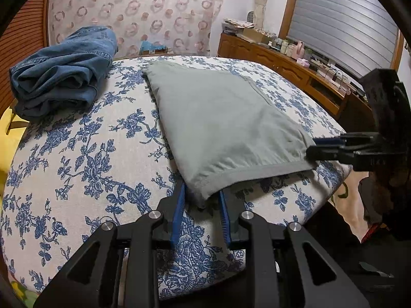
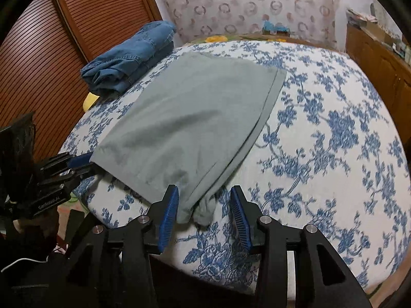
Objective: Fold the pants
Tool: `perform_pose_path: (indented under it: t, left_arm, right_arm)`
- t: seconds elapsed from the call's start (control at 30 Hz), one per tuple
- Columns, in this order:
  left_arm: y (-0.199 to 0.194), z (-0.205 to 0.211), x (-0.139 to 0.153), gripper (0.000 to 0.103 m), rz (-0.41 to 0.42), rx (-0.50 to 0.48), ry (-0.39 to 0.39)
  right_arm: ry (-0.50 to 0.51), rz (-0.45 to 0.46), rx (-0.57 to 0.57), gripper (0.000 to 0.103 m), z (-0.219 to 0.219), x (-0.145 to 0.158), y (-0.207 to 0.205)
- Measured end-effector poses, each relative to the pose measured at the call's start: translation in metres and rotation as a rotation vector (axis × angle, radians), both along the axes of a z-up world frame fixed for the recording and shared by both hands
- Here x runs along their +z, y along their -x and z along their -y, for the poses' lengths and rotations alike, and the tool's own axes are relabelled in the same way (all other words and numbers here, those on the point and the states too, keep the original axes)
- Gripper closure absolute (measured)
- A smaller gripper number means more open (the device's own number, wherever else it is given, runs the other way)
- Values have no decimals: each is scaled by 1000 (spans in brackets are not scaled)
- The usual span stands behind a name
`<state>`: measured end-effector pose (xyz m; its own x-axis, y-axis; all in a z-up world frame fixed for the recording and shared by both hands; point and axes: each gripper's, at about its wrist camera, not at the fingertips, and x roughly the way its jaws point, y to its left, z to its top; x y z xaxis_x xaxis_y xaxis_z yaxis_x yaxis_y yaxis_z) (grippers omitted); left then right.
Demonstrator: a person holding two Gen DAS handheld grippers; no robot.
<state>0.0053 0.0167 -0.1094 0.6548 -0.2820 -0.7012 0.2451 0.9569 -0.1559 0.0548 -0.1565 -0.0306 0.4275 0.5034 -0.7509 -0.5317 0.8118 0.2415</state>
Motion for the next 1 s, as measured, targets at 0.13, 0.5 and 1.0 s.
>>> perform_pose_path:
  t: [0.13, 0.5, 1.0]
  left_arm:
    - [-2, 1, -1, 77, 3, 0, -9]
    - [-5, 6, 24, 90, 72, -36, 17]
    - [0, 15, 106, 91, 231, -96, 56]
  right_arm:
    - [-15, -4, 4, 59, -2, -2, 1]
    - [-93, 34, 69, 91, 3, 6, 2]
    - [-230, 188, 47, 92, 51, 75, 8]
